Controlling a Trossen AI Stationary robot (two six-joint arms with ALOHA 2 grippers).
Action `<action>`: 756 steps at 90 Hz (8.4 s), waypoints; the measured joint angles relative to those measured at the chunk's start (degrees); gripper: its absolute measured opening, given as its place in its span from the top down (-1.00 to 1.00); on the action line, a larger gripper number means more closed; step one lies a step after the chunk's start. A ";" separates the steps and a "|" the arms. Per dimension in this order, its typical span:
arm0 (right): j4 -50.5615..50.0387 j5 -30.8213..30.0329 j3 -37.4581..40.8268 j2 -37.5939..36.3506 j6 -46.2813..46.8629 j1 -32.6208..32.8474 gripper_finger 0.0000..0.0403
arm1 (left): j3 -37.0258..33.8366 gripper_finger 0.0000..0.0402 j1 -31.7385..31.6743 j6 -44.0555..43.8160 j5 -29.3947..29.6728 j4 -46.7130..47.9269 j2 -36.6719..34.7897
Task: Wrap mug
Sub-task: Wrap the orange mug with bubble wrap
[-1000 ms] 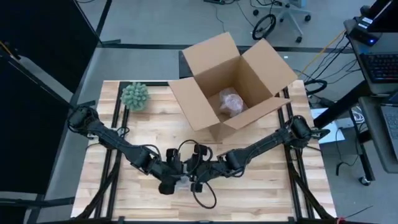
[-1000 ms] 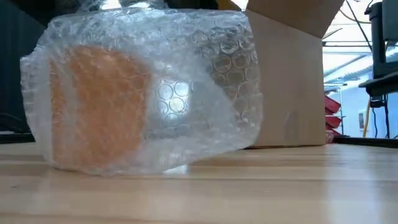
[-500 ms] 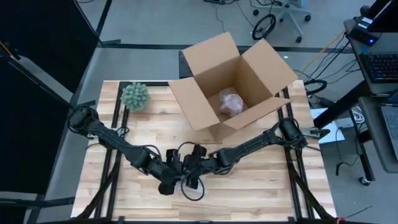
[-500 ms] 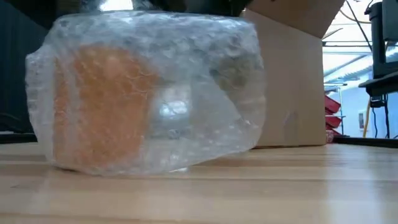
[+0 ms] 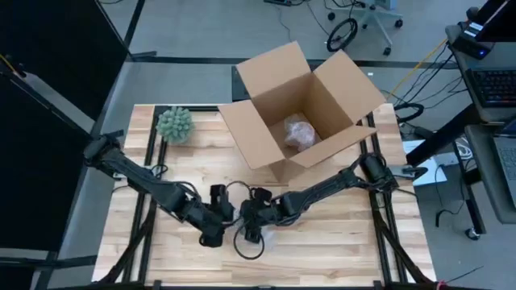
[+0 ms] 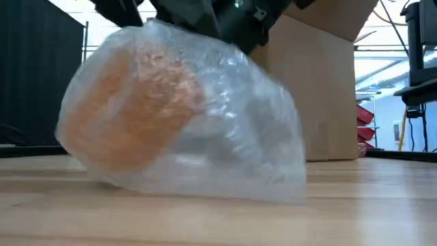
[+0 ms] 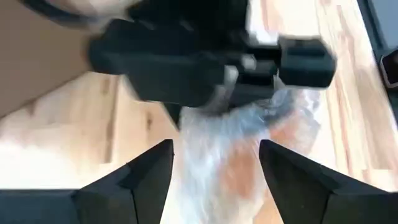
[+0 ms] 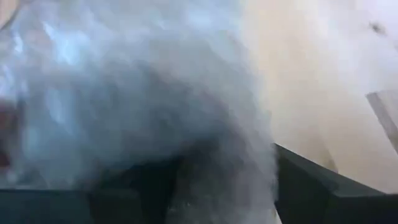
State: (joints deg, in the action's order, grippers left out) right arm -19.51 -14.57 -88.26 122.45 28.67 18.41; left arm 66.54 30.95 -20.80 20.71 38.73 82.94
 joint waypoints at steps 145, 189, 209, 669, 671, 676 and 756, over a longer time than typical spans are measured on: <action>-5.00 9.55 -0.45 1.37 -6.48 -2.08 -0.03 | -27.32 -0.14 -1.96 -1.20 -2.05 -64.68 21.11; -7.45 10.16 0.03 -7.59 -4.51 -2.34 -0.03 | -27.23 -0.14 -2.15 -1.15 -1.38 -65.03 21.02; -8.09 10.17 -0.07 -7.73 -4.81 -2.29 -0.03 | -27.23 -0.14 -2.11 -1.76 -2.83 -64.60 20.57; -40.89 2.24 -33.04 10.85 -12.17 2.61 -0.03 | -23.75 -0.14 0.58 -5.97 12.97 -50.82 11.06; -41.21 2.23 -33.07 11.74 -12.38 2.51 -0.03 | -23.83 -0.14 0.57 -6.13 12.99 -50.90 11.06; -41.80 2.88 -33.24 13.78 -12.81 2.18 -0.03 | -23.80 -0.14 0.54 -6.11 12.83 -50.93 11.06; -40.50 5.74 -32.69 11.39 -14.83 1.57 0.17 | -23.14 -0.14 2.68 2.15 13.53 -43.48 2.95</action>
State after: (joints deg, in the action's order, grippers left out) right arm -60.01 -8.83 -120.95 133.84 13.85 19.99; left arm 43.40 33.63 -18.66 34.24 -4.75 85.88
